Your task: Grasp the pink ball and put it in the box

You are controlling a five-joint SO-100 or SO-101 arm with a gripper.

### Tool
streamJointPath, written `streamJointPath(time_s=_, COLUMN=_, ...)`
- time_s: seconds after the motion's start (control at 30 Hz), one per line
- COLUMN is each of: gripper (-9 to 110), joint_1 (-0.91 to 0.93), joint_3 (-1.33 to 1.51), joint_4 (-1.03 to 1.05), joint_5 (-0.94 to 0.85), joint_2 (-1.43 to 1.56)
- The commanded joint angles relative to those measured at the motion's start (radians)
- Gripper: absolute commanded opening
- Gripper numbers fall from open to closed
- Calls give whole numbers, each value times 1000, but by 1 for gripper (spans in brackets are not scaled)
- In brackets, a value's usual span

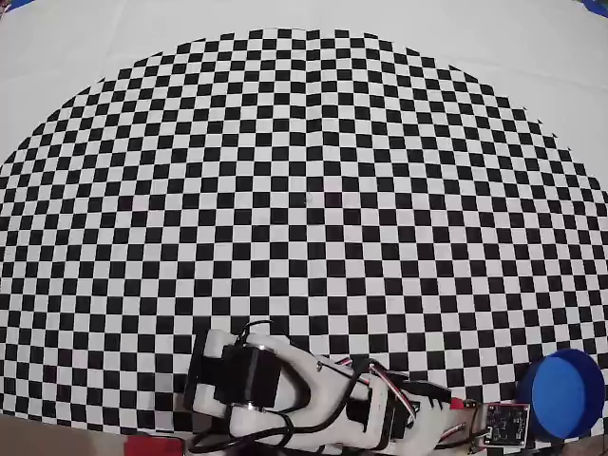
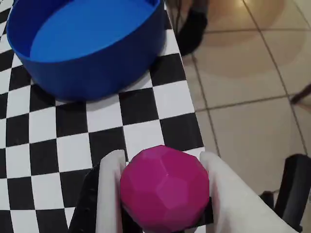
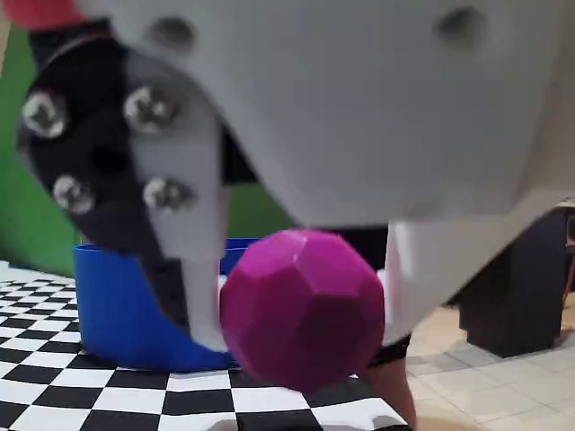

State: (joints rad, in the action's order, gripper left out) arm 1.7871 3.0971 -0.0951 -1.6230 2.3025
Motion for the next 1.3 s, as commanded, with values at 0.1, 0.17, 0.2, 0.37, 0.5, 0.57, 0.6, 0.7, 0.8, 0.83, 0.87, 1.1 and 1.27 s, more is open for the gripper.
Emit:
streamJointPath(time_s=0.1, gripper=0, joint_1=14, joint_3=5, joint_4=-23, joint_5=-9, joint_2=94)
streamJointPath(time_s=0.17, gripper=0, joint_1=14, joint_3=6, joint_4=-31, joint_5=-9, joint_2=114)
streamJointPath(time_s=0.2, gripper=0, joint_1=14, joint_3=6, joint_4=-32, joint_5=-9, joint_2=124)
streamJointPath(time_s=0.37, gripper=0, joint_1=15, joint_3=3, joint_4=-57, joint_5=-9, joint_2=158)
streamJointPath(time_s=0.5, gripper=0, joint_1=15, joint_3=3, joint_4=-80, joint_5=-9, joint_2=173)
streamJointPath(time_s=0.57, gripper=0, joint_1=15, joint_3=3, joint_4=-84, joint_5=-9, joint_2=183)
streamJointPath(time_s=0.6, gripper=0, joint_1=15, joint_3=3, joint_4=-86, joint_5=-9, joint_2=190)
streamJointPath(time_s=0.7, gripper=0, joint_1=15, joint_3=5, joint_4=-86, joint_5=-9, joint_2=209)
streamJointPath(time_s=0.8, gripper=0, joint_1=14, joint_3=3, joint_4=-87, joint_5=-9, joint_2=218)
streamJointPath(time_s=0.83, gripper=0, joint_1=12, joint_3=3, joint_4=-89, joint_5=-9, joint_2=219)
streamJointPath(time_s=0.87, gripper=0, joint_1=6, joint_3=3, joint_4=-92, joint_5=-9, joint_2=222)
streamJointPath(time_s=1.1, gripper=0, joint_1=-44, joint_3=3, joint_4=-92, joint_5=-9, joint_2=244)
streamJointPath(time_s=1.27, gripper=0, joint_1=-91, joint_3=2, joint_4=-92, joint_5=-9, joint_2=245)
